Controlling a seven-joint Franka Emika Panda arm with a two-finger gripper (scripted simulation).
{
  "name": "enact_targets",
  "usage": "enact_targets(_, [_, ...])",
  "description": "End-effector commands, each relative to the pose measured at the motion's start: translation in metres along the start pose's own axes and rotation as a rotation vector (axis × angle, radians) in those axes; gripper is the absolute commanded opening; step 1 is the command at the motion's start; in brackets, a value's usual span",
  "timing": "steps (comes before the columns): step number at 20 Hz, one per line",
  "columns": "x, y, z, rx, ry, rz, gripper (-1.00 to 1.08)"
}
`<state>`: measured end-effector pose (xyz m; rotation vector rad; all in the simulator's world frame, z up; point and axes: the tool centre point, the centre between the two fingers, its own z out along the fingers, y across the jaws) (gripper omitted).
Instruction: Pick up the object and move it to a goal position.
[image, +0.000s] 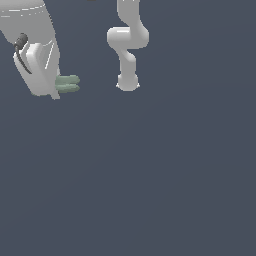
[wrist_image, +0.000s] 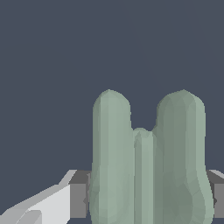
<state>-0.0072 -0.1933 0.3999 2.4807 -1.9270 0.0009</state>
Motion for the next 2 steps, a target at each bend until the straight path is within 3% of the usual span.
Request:
enact_targets(1, [0.0011, -0.0005, -0.0020, 0.000, 0.000, 0.000, -1.00])
enact_targets(2, [0.0012, -0.0006, -0.0021, 0.000, 0.000, 0.000, -1.00])
